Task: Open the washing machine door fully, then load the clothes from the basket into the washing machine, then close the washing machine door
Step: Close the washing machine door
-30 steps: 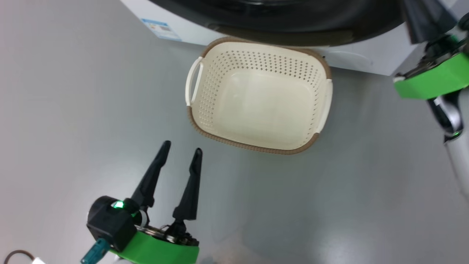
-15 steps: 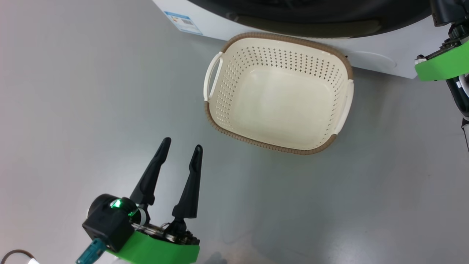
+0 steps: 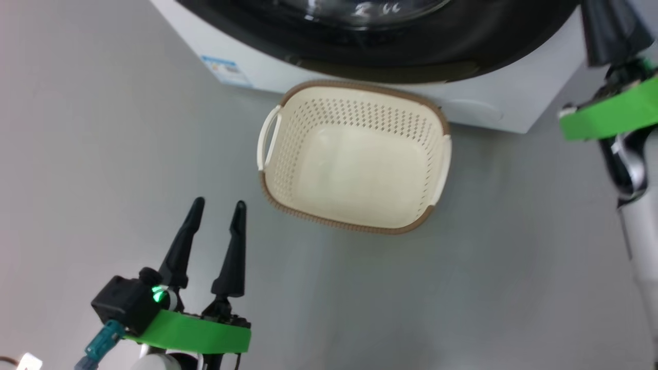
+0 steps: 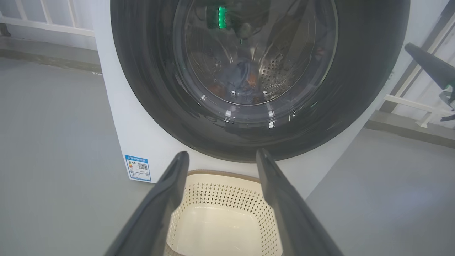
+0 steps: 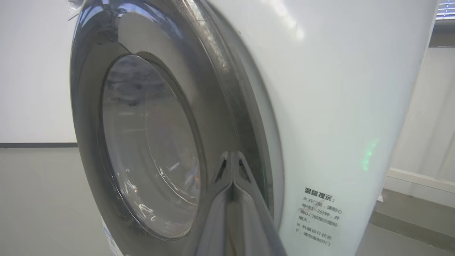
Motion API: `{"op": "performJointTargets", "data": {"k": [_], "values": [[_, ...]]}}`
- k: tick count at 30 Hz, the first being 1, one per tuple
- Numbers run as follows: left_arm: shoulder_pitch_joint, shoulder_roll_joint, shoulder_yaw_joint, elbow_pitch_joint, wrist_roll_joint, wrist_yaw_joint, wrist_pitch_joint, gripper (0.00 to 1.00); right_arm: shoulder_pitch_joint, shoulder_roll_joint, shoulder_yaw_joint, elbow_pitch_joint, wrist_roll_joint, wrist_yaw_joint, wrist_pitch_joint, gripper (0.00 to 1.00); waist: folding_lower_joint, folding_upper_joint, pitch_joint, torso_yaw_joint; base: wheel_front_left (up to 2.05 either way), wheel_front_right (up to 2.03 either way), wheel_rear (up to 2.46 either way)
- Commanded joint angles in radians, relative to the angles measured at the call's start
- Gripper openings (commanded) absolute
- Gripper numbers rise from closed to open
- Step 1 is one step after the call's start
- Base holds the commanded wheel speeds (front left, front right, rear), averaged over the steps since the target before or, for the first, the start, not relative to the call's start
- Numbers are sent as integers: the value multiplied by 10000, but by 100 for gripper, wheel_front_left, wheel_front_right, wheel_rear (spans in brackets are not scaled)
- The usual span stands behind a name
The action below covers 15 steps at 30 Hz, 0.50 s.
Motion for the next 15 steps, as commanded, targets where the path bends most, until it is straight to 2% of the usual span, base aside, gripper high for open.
{"op": "performJointTargets", "data": {"k": [1, 7, 9, 12, 13, 15], "values": [[13, 126, 476, 22, -54, -15, -63, 100, 548, 311, 65, -375, 123, -69, 10, 23, 0, 0, -724, -601, 0, 0, 0], [164, 126, 751, 636, 191, -15, -63, 100, 1643, 757, 40, -669, 26, -69, 10, 47, 0, 0, -1716, -1399, 0, 0, 0], [248, 126, 855, 765, 305, -15, -63, 100, 1984, 864, 109, -756, -35, -69, 10, 67, 0, 0, -2030, -1700, 0, 0, 0], [406, 126, 1127, 1034, 546, -15, -63, 100, 2488, 961, 93, -895, -95, -69, 10, 82, 0, 0, -2531, -2101, 0, 0, 0], [406, 126, 1127, 1034, 546, -15, -63, 100, 2488, 961, 93, -895, -95, -69, 10, 82, 0, 0, -2531, -2101, 0, 0, 0], [548, 126, 1366, 1226, 616, -15, -63, 100, 2869, 979, 65, -970, -147, -69, 10, 95, 0, 0, -2875, -2341, 0, 0, 0]]}}
